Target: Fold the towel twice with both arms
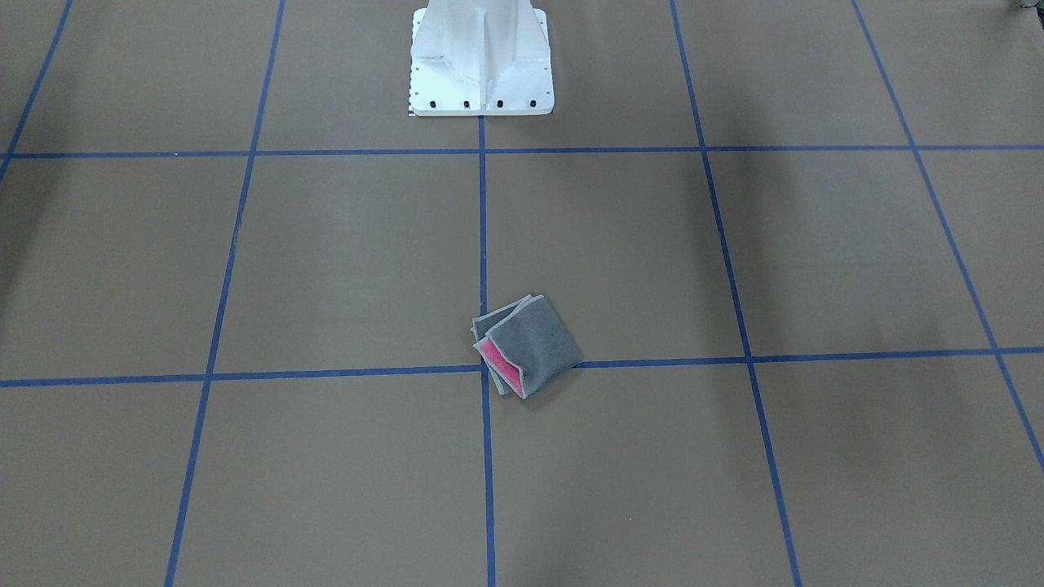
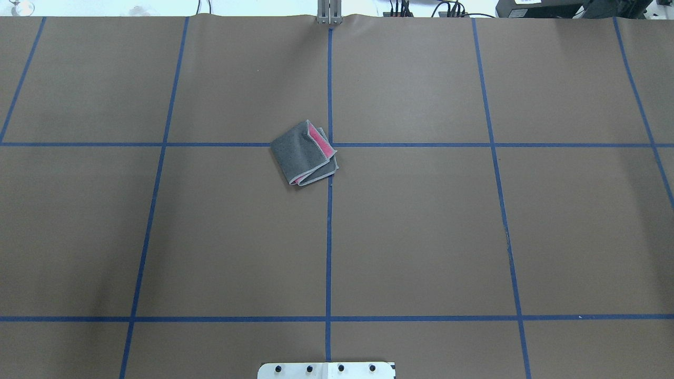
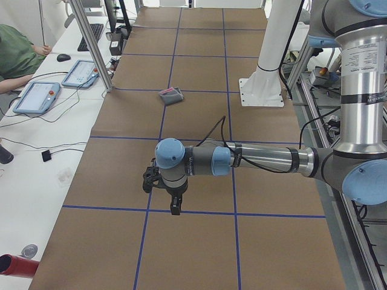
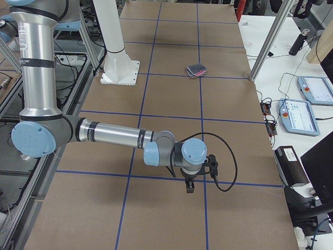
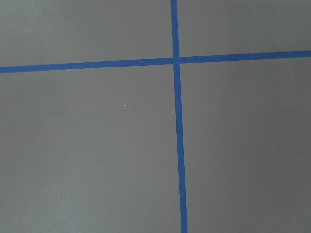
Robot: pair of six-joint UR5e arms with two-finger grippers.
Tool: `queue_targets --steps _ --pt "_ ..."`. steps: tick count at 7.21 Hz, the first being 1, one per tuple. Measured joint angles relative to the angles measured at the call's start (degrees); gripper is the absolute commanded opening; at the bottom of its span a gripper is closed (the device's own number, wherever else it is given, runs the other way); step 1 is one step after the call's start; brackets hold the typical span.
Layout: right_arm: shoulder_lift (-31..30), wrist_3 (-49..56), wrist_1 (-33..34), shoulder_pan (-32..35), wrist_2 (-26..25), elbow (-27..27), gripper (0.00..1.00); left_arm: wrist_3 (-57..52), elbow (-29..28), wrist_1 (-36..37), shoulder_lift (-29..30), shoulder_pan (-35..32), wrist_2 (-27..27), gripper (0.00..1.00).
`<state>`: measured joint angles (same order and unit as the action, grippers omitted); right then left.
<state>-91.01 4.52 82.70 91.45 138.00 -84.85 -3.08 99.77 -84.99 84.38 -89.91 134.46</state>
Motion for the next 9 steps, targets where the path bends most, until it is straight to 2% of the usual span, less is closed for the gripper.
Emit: queue_targets --steps 3,5,9 --pt "-1.81 -8.29 0.56 0.69 -1.65 -6.78 1.0 0.08 0.28 0.0 0.07 -0.14 -0.07 1.0" --pt "-3.17 -10.15 3.98 -0.58 -2.61 -12.16 1.0 0.23 0.48 0.0 0.1 -0.12 -0.07 1.0" --pt "-4.61 -10.15 5.63 -1.09 -2.25 -14.21 1.0 0.26 0.51 0.08 0.98 -0.01 -0.52 1.0"
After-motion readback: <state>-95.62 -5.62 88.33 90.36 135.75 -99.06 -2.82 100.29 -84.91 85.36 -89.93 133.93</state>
